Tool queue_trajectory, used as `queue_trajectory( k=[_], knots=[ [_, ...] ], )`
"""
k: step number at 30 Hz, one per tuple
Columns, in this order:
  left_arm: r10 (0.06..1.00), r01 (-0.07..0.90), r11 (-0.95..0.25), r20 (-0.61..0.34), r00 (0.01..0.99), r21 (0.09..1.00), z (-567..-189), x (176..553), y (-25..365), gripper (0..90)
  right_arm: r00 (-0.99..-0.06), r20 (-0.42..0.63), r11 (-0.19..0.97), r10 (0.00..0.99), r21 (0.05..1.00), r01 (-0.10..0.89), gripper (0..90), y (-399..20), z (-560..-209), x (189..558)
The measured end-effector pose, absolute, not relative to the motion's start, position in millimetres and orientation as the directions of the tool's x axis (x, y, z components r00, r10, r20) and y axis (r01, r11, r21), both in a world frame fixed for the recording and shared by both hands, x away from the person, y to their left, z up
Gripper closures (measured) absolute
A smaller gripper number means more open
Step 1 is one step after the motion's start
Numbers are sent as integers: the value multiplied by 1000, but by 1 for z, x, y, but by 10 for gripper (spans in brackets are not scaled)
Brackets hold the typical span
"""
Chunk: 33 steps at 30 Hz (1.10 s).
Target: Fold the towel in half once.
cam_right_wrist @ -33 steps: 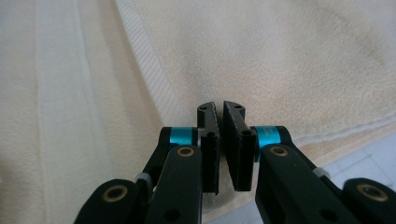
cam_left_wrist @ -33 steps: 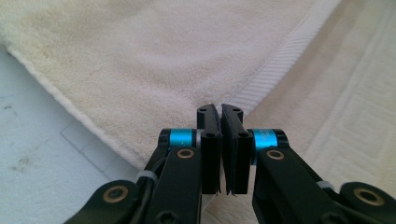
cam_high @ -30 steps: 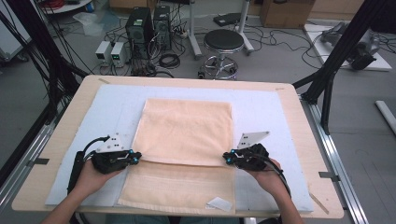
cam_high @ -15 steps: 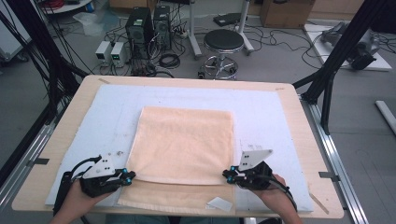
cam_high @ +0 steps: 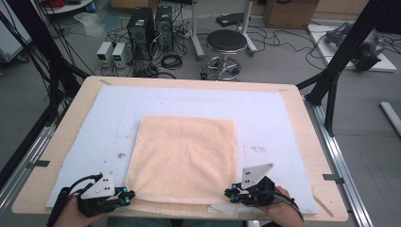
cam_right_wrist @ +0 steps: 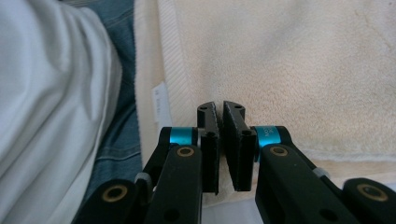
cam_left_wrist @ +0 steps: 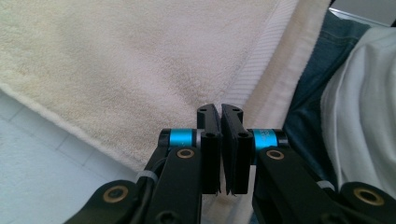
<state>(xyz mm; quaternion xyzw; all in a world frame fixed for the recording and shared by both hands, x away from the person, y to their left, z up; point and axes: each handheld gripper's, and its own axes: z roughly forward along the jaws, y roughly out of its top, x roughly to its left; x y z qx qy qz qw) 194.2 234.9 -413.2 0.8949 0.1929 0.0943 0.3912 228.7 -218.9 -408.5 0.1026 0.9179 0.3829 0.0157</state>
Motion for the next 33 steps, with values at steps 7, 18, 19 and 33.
queue_trajectory(
  k=[7, 18, 19, 33],
  knots=[
    [412, 281, -596, -14, 911, 752, -411, 202, 236, 738, -978, 110, 666, 176, 719, 201, 705, -223, -410, 237],
    [556, 339, -506, -1, 831, 793, -406, 263, 237, 610, -862, -12, 588, 508, 736, 336, 500, -235, -402, 308],
    [574, 349, -492, -4, 819, 798, -405, 273, 236, 602, -849, -9, 577, 528, 737, 351, 472, -236, -401, 317],
    [836, 488, -308, -13, 549, 817, -420, 414, 221, 627, -746, 60, 492, 663, 717, 494, 463, -234, -408, 435]
  ],
)
